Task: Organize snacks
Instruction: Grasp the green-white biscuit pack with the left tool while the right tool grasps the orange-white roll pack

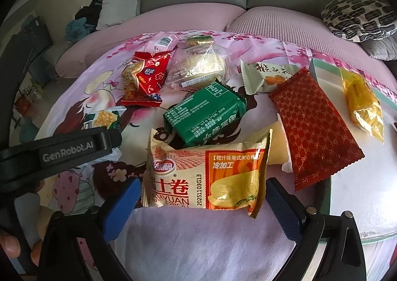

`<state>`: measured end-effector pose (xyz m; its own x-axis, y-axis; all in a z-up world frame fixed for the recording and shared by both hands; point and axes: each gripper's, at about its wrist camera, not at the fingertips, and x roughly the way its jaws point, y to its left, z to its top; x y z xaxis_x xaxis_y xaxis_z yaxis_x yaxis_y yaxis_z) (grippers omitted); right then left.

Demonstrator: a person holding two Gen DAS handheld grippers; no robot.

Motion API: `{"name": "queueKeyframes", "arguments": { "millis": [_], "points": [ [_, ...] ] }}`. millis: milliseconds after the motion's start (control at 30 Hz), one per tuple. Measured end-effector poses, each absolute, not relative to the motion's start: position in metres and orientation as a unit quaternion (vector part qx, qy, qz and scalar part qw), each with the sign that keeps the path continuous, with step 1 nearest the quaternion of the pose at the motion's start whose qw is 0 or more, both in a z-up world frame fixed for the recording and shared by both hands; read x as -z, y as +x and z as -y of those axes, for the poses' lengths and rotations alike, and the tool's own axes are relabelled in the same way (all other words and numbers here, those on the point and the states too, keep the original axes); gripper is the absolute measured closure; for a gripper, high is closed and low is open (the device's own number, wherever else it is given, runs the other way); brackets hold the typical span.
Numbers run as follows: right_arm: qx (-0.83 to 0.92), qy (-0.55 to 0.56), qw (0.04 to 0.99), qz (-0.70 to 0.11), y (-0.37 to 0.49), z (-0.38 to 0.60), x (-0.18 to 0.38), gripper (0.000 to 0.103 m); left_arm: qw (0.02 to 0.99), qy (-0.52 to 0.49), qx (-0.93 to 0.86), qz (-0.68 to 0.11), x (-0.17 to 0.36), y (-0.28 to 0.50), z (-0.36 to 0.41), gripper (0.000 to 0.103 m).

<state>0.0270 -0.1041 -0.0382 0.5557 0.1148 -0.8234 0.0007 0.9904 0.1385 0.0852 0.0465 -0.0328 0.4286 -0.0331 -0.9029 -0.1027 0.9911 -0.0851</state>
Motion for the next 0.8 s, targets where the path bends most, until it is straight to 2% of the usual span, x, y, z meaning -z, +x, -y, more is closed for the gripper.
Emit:
{"name": "queueKeyframes", "arguments": {
  "millis": [67, 200, 367, 800],
  "points": [
    [-0.027, 0.059, 0.88, -0.47, 0.027, 0.104, 0.039, 0.008, 0.842, -0.067, -0.02, -0.536, 0.034, 0.085, -0.045, 0.043],
    [-0.023, 0.051, 0.881, -0.471, 0.027, 0.104, 0.04, 0.01, 0.841, -0.066, -0.024, -0.537, 0.035, 0.086, -0.046, 0.046],
    [-0.015, 0.056, 0.882, -0.469, 0.025, 0.109, 0.039, 0.018, 0.842, -0.069, -0.024, -0.535, 0.035, 0.085, -0.047, 0.047],
    [-0.015, 0.074, 0.884, -0.462, 0.023, 0.117, 0.035, 0.028, 0.848, -0.073, -0.017, -0.524, 0.025, 0.082, -0.045, 0.051]
  ]
}}
